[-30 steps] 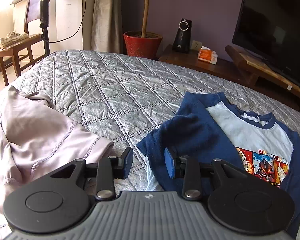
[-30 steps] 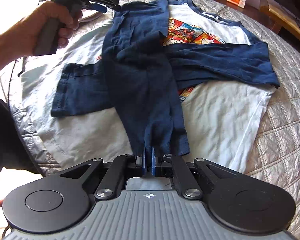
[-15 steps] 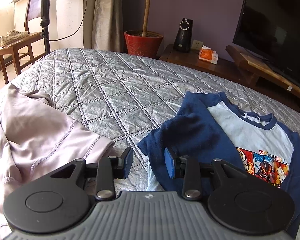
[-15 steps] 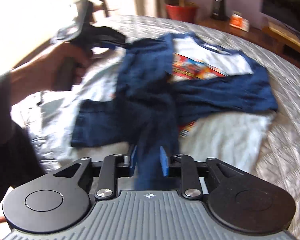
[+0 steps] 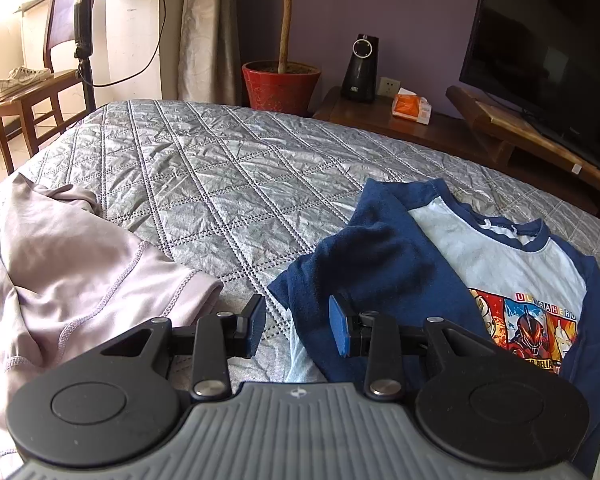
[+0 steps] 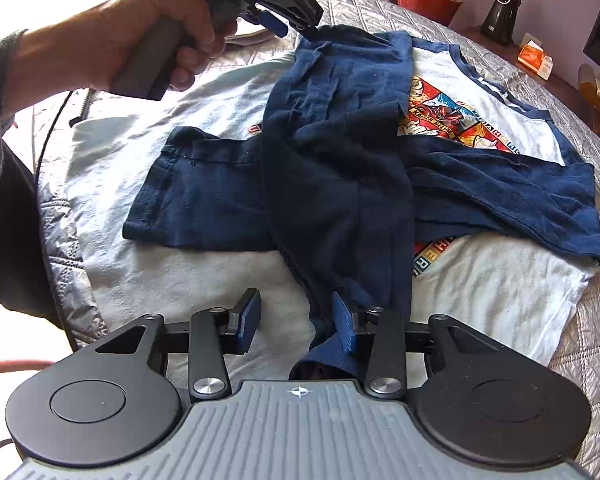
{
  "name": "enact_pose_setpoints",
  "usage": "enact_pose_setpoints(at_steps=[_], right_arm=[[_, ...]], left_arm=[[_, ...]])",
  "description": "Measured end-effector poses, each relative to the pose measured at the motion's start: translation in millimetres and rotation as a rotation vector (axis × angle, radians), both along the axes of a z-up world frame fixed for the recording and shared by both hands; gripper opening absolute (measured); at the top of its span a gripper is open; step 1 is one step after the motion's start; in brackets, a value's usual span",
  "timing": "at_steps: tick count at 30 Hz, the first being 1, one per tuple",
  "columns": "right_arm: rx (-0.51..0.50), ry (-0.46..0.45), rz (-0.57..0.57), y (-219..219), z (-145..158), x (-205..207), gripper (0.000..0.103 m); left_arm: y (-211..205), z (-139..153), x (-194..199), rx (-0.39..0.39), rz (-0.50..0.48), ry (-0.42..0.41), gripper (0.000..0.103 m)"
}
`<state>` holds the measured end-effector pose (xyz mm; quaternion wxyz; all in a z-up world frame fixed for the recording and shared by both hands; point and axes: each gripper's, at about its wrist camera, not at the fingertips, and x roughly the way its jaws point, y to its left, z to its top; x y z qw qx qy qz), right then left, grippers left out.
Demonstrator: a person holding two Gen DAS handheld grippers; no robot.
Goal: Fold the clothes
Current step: 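Pull the navy sleeve straight along the t-shirt front with the right gripper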
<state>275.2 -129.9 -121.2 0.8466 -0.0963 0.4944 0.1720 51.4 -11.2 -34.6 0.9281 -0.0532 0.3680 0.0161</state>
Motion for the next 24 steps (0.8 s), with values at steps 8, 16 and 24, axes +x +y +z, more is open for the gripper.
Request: enact_pose_setpoints(at_steps=[8, 16, 24], right_arm=[[-0.014, -0.002, -0.116, -6.1, 1.0, 2.5, 0.005], [0.206, 0.071, -0.089, -3.3, 17.0, -2.1, 0.001], [0.363, 0.164, -0.029, -5.8, 18.2, -8.1, 0.020]], left_arm=[[-2.9, 0.4, -0.6, 0.004, -0.013, -0.004, 0.035], [-3.0, 0.1, -0.1, 0.002, -0.014, -0.002, 0.035], [-4.3, -0.1, -0.2, 0.003, -0.025, 0.000, 0.035]])
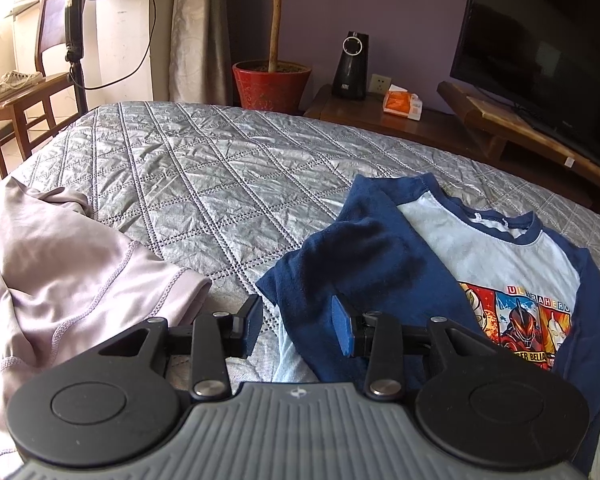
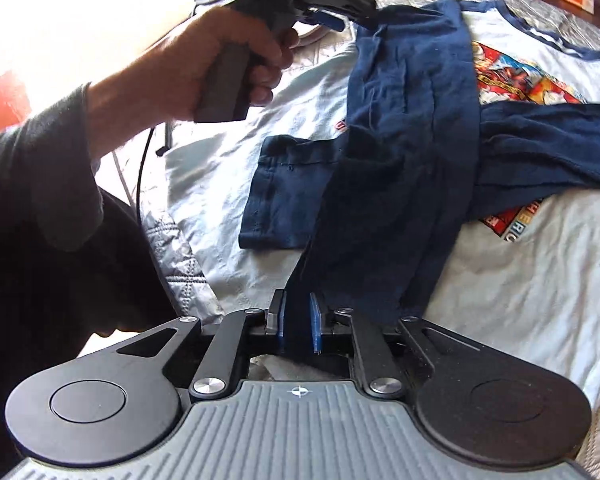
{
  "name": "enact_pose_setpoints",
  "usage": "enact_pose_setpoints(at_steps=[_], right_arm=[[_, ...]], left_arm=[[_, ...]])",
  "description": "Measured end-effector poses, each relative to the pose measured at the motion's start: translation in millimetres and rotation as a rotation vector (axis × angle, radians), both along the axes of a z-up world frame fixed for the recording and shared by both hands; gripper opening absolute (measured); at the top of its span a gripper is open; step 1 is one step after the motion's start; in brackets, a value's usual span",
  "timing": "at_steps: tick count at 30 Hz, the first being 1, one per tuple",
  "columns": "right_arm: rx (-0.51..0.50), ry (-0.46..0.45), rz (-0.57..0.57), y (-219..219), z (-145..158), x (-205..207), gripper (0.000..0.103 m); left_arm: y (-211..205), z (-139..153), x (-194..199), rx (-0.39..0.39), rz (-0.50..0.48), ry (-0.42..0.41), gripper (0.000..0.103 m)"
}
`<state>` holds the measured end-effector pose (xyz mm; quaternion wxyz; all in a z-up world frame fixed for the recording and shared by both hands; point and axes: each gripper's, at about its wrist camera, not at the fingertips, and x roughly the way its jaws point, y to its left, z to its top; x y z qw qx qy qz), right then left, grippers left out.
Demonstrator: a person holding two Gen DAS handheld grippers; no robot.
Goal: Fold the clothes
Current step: 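Pull the navy sleeve straight along the t-shirt front with the right gripper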
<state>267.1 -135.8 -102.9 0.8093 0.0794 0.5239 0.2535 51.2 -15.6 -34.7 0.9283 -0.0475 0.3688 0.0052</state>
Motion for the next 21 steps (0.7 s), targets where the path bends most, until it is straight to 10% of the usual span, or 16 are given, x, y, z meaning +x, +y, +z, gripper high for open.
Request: enact_pose_setpoints(at_steps=[4, 9, 11, 15, 21], right_arm=[[0.051, 0.001, -0.251, -40.5, -1.1, -4.2, 0.059], [-0.132, 0.010, -0.181, -28.0, -14.7, -9.8, 0.060], [-0.238, -0.035, -0.082, -10.8, -14.6, -13.7, 0.056], [-0.356, -0.085, 0.053, 10.2, -8.5, -18.7, 0.008], [-0.402, -0.055, 0.006, -1.5, -5.4, -20.9, 0.010]], left_arm=[[-0.2, -0.1, -0.2, -0.002, 0.002, 0.001, 0.035], [-3.7, -0.4, -1.2, 0.005, -0.007, 0.001, 0.035], [-4.8, -0.5, -1.1, 0.007, -0.008, 0.002, 0.035], [-6.4, -0.6, -1.3, 0.012, -0.015, 0.001, 0.035], [-5.6, 0.3, -2.0, 0.018, -0.016, -0.004, 0.035]])
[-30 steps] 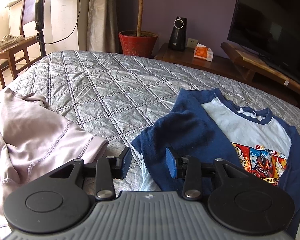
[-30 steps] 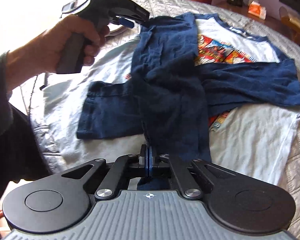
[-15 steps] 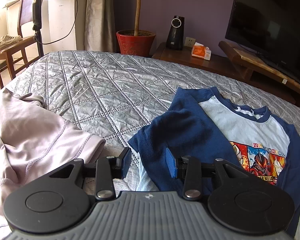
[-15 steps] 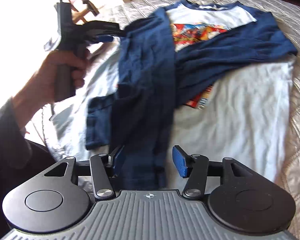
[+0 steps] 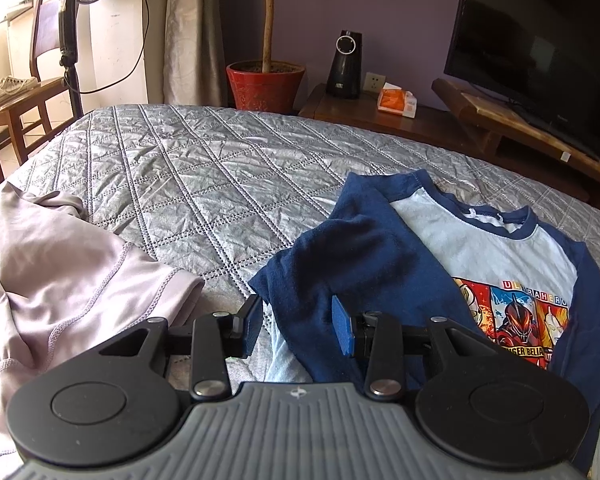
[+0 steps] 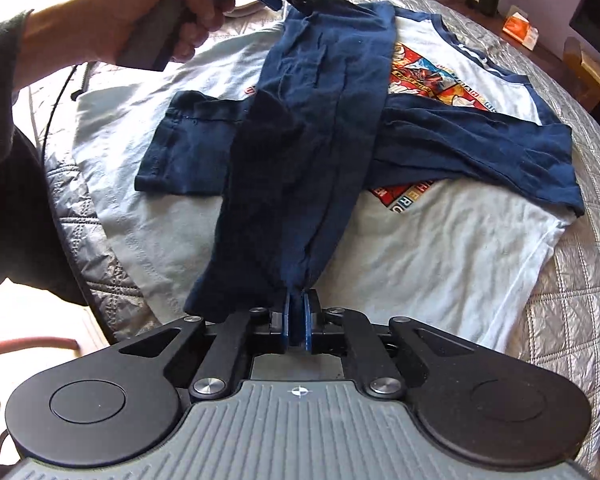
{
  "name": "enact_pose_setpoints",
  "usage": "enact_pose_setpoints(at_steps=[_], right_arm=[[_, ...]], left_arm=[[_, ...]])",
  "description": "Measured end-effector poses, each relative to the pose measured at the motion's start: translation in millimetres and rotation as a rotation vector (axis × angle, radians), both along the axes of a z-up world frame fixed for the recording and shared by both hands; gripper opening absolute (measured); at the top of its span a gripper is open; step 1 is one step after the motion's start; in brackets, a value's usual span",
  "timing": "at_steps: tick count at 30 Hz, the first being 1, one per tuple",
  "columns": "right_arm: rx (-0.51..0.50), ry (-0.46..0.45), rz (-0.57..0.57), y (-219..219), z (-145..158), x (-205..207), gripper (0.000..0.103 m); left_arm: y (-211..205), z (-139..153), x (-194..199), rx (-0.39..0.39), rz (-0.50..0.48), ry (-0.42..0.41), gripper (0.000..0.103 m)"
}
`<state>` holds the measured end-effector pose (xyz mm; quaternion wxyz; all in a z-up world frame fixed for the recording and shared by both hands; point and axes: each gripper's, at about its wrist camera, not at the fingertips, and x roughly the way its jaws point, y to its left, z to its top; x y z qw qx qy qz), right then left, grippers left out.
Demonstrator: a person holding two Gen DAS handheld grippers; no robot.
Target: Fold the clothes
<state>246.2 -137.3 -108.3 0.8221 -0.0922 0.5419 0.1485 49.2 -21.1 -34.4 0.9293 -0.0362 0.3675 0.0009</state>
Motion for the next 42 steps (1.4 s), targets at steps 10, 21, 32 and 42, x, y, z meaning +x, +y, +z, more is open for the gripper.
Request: enact_pose_setpoints(at_steps=[10, 21, 32, 42], right_arm=[[0.024, -0.199, -0.116, 9.9, 29.4, 7.8, 0.053], [0.056, -0.245, -0.170, 41.4, -17.6, 91.6, 0.062], [0.130, -0.113, -0.204, 22.6, 7.0, 6.3, 0.063], [0.121, -0.172, -0.435, 19.5, -12.2, 19.7, 0.037]], left_arm=[[11.1, 10.2, -40.8, 0.111, 0.001, -0.084, 0.035], [-4.0, 30.2, -154.0, 0.140, -0.207, 0.062, 0.045], [-21.5, 27.5, -201.9, 0.239, -0.282, 0.105, 0.046], [-31.1, 48.8, -257.5, 0.240, -0.334, 0.056, 0.046]])
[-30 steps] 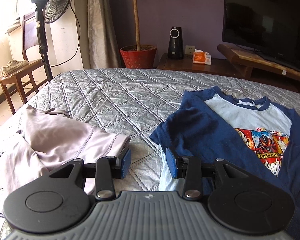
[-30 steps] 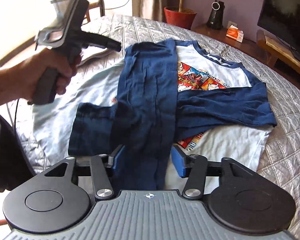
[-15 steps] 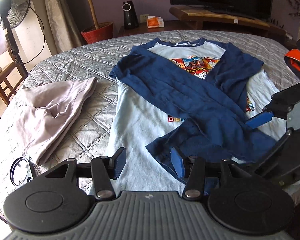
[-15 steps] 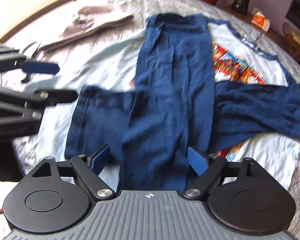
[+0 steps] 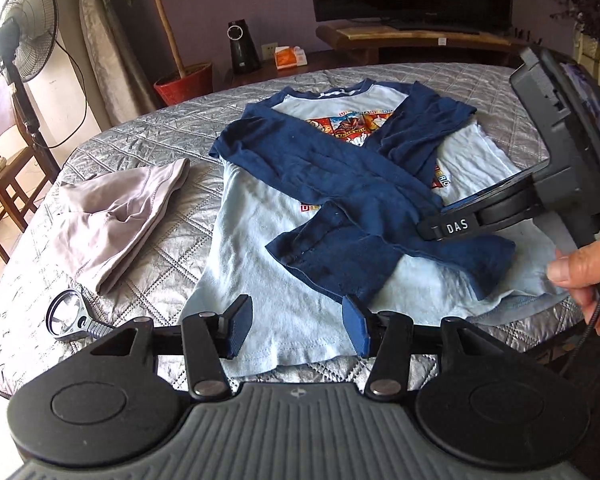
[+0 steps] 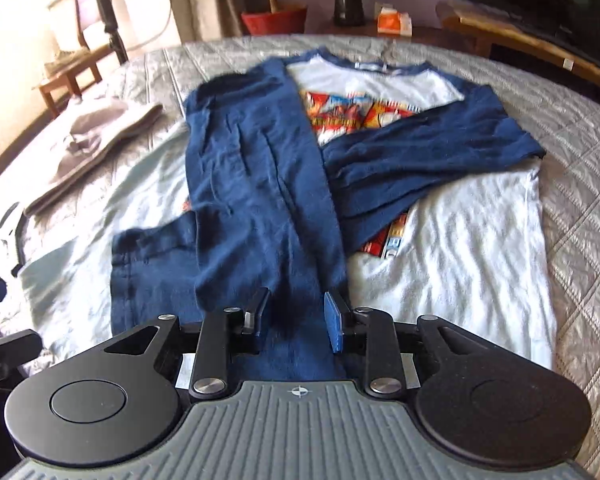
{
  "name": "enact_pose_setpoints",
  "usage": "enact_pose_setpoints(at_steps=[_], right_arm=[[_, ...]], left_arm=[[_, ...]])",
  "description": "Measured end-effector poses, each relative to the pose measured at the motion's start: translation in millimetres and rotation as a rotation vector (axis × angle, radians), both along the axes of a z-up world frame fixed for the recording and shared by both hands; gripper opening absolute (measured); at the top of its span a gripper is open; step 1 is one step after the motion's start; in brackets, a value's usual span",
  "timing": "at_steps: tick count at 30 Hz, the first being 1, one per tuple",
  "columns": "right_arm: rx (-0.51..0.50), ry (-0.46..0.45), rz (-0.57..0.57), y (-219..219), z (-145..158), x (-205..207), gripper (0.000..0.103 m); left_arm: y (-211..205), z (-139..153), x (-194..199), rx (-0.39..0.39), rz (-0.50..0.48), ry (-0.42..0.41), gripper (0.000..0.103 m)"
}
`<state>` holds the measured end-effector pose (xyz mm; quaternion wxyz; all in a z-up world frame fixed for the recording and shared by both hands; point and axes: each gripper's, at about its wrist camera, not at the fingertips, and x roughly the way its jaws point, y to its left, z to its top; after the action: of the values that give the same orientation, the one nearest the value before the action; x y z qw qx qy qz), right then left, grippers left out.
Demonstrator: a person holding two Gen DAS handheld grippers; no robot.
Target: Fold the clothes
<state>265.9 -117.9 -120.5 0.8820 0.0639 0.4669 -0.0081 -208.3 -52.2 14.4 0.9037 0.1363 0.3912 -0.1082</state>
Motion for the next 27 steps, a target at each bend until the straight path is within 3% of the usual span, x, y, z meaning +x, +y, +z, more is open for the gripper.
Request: enact_pose_setpoints(at_steps=[3, 4, 6, 8, 11, 13, 15, 17, 24, 27], right_arm=[[-0.110, 0.082, 0.128, 7.1, -1.1, 3.4, 0.038], [-0.140, 0.118, 0.164, 6.6, -0.3, 3.0, 0.045], [-0.191, 0.158, 0.149, -4.1, 1.4, -1.0, 0.067], [-0.217, 0.142, 0.100, -16.5, 8.5, -9.4, 0.064], [-0.046, -0.014, -0.024, -38.0, 34.6, -35.4, 0.063], [0.135, -0.154, -0.177, -55.0, 50.1, -63.6, 0.083], [0.355, -0.268, -0.349, -72.0, 55.6, -96.9, 0.084], [0.456, -0.316, -0.456, -75.1, 54.1, -123.6, 0.081], [0.423, -0.392, -0.457, -69.0, 61.9, -152.1, 0.081], [0.409, -0.420, -0.483, -71.6, 62.2, -155.7, 0.080]], left_arm=[[-4.4, 2.9, -7.3, 0.008, -0.016, -0.001, 0.046], [-7.1, 3.3, -8.9, 0.016, -0.023, -0.001, 0.046], [-12.2, 4.5, -12.2, 0.032, -0.038, -0.003, 0.046], [-16.5, 6.2, -16.0, 0.046, -0.052, -0.009, 0.046], [-20.1, 7.6, -22.9, 0.055, -0.076, -0.019, 0.047], [-18.6, 7.7, -20.9, 0.049, -0.068, -0.014, 0.048], [-17.1, 7.7, -18.9, 0.043, -0.059, -0.008, 0.048], [-12.2, 7.8, -13.4, 0.016, -0.047, 0.006, 0.048], [5.3, -0.2, 23.8, -0.087, -0.002, 0.094, 0.048], [8.3, -8.2, 43.3, -0.079, 0.002, 0.100, 0.048]])
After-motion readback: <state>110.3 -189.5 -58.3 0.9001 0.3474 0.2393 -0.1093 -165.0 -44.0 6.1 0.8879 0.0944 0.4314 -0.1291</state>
